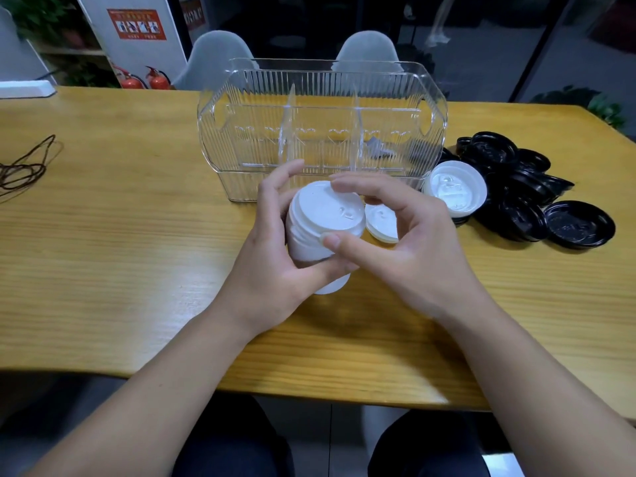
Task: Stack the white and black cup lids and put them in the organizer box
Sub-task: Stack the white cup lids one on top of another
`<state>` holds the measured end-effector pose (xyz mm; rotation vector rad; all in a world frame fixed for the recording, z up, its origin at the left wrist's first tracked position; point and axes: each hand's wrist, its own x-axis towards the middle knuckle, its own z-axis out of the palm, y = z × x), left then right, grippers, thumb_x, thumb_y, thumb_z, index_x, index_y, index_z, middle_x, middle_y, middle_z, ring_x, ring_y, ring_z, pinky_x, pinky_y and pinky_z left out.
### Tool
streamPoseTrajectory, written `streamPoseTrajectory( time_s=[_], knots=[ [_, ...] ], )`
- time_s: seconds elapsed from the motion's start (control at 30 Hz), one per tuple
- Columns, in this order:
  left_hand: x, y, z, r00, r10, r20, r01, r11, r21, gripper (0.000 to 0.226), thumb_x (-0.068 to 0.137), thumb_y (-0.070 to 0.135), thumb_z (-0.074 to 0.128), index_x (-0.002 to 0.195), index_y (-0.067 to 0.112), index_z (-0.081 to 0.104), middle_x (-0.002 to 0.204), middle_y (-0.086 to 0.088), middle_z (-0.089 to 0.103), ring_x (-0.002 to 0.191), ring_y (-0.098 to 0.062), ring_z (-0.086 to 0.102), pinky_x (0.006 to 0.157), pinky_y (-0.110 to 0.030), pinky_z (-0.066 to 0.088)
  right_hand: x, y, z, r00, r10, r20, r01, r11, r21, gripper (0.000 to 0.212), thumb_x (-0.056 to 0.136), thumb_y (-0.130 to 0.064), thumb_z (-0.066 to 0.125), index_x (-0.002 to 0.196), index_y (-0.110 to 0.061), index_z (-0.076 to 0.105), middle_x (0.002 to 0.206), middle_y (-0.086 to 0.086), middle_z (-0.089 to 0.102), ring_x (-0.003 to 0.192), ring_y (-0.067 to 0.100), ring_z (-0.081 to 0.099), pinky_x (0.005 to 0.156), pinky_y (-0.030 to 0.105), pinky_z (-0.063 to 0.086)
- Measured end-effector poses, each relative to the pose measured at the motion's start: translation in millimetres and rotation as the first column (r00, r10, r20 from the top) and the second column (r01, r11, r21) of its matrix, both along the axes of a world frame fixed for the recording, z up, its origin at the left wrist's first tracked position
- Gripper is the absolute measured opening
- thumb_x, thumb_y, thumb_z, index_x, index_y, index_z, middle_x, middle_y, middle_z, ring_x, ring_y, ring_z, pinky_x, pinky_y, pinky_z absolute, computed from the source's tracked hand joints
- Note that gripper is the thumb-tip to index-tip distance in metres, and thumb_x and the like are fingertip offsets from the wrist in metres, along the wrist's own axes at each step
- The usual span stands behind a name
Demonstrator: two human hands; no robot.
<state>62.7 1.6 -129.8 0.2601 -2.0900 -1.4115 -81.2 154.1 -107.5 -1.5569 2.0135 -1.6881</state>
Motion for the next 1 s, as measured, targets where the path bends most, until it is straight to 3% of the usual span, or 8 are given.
streamPoseTrajectory(
  time_s=[0.1,0.2,0.43,0.53,0.73,0.93,1.0],
  knots=[
    [1.5,-1.3,-0.4,0.999,-0.028,0.023,0.027,0.999,0.038,0.119,0.085,0.028,0.099,0.175,0.038,0.022,0.145,0.0,0.068,0.135,-0.026,0.073,0.117,-0.055,0.059,0.9,-0.2,-0.3,0.998,0.049,-0.029,-0.049,0.999,0.023,0.041,0.096,-0.02,0.088,0.135,-0.016,0.077,0.146,-0.006,0.073,0.146,0.013,0.061,0.124,0.04,0.046],
    [2.2,-3.1,-0.1,0.997,-0.064,0.042,0.061,0.995,0.077,0.124,0.088,0.025,0.098,0.177,0.044,0.015,0.147,-0.007,0.07,0.135,-0.029,0.073,0.118,-0.06,0.057,1.7,0.1,0.3,0.995,0.085,-0.058,-0.081,0.995,0.062,0.038,0.101,-0.016,0.082,0.138,-0.016,0.076,0.15,-0.004,0.069,0.149,0.015,0.059,0.125,0.042,0.045],
    [1.2,-4.7,2.4,0.989,-0.14,0.043,0.13,0.975,0.18,0.13,0.091,0.0,0.092,0.179,0.045,0.008,0.146,-0.007,0.074,0.134,-0.024,0.075,0.106,-0.033,0.061,-3.2,2.3,2.7,0.985,0.172,-0.004,-0.171,0.982,0.083,0.037,0.105,-0.011,0.076,0.141,-0.015,0.074,0.154,-0.005,0.067,0.152,0.013,0.055,0.128,0.039,0.042],
    [0.2,-4.9,1.7,0.987,-0.154,0.032,0.146,0.971,0.188,0.131,0.09,0.001,0.092,0.18,0.045,0.006,0.147,-0.007,0.074,0.136,-0.025,0.075,0.108,-0.035,0.061,-3.7,2.1,2.1,0.982,0.183,0.048,-0.186,0.98,0.067,0.039,0.103,-0.01,0.078,0.142,-0.014,0.074,0.153,-0.006,0.069,0.152,0.009,0.055,0.13,0.04,0.04],
    [-0.5,-0.8,-0.7,0.992,-0.115,0.043,0.109,0.985,0.133,0.13,0.09,0.014,0.094,0.181,0.041,0.006,0.153,-0.009,0.069,0.139,-0.024,0.073,0.12,-0.046,0.058,1.3,-2.7,-5.4,0.993,0.062,0.103,-0.062,0.998,-0.004,0.044,0.091,-0.014,0.093,0.132,-0.014,0.077,0.14,-0.006,0.076,0.143,0.014,0.065,0.124,0.047,0.047],
    [0.0,-3.1,-4.7,0.995,-0.097,0.04,0.092,0.991,0.1,0.116,0.091,0.017,0.099,0.176,0.041,0.023,0.149,-0.012,0.069,0.135,-0.032,0.074,0.117,-0.058,0.058,8.6,-3.8,-15.0,0.982,0.036,0.185,-0.031,0.999,-0.028,0.058,0.091,-0.018,0.094,0.144,-0.017,0.07,0.142,-0.006,0.075,0.14,0.018,0.067,0.122,0.05,0.05],
    [0.2,-2.3,-4.8,0.996,-0.088,0.035,0.085,0.993,0.085,0.107,0.087,0.02,0.101,0.169,0.036,0.035,0.145,-0.002,0.071,0.133,-0.028,0.074,0.113,-0.05,0.061,7.2,0.9,-17.8,0.982,0.037,0.186,-0.036,0.999,-0.012,0.066,0.093,-0.023,0.092,0.153,-0.018,0.064,0.149,-0.008,0.071,0.145,0.016,0.063,0.123,0.048,0.048]
  ],
)
